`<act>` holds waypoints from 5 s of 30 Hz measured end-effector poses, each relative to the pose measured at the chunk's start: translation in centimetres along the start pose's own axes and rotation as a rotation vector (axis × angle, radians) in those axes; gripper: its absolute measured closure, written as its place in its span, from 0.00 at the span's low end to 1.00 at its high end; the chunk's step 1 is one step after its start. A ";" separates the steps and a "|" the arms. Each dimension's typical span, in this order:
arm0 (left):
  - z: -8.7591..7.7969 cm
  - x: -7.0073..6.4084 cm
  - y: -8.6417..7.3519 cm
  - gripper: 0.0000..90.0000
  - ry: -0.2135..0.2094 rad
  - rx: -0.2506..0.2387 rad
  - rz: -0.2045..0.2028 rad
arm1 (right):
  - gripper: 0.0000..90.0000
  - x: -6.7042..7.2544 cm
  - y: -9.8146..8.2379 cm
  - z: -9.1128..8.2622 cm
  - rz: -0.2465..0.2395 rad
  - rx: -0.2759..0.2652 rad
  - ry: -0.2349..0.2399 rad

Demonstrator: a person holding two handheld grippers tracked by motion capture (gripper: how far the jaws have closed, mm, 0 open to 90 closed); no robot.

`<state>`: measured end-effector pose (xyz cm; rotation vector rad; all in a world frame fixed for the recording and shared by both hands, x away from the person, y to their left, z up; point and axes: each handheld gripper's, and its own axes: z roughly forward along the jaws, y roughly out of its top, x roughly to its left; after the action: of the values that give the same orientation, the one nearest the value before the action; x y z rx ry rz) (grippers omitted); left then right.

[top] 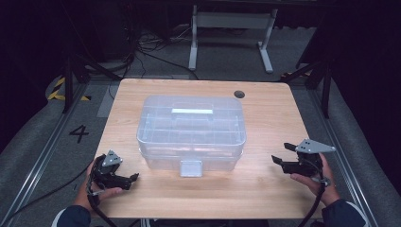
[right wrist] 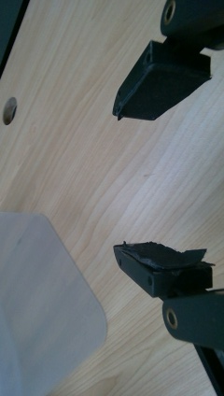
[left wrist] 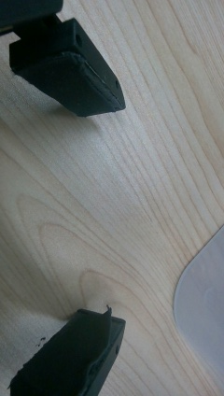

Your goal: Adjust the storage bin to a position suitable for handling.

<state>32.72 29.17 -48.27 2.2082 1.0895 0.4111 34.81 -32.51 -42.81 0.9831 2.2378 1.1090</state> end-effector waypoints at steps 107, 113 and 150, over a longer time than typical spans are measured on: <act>-0.9 0.2 -0.8 0.21 0.016 -0.036 -0.021 | 0.84 9.8 21.9 8.5 -0.371 -0.074 0.292; -0.9 0.0 -0.8 0.24 0.014 -0.046 -0.020 | 0.84 9.7 22.0 8.5 -0.352 -0.070 0.301; -5.4 -1.8 5.5 0.77 0.022 -0.255 0.067 | 0.80 8.3 25.5 8.7 -0.311 -0.001 0.280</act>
<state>32.04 27.41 -40.56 2.0222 0.9209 0.5711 45.33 -11.14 -27.65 0.4752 2.5011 1.1597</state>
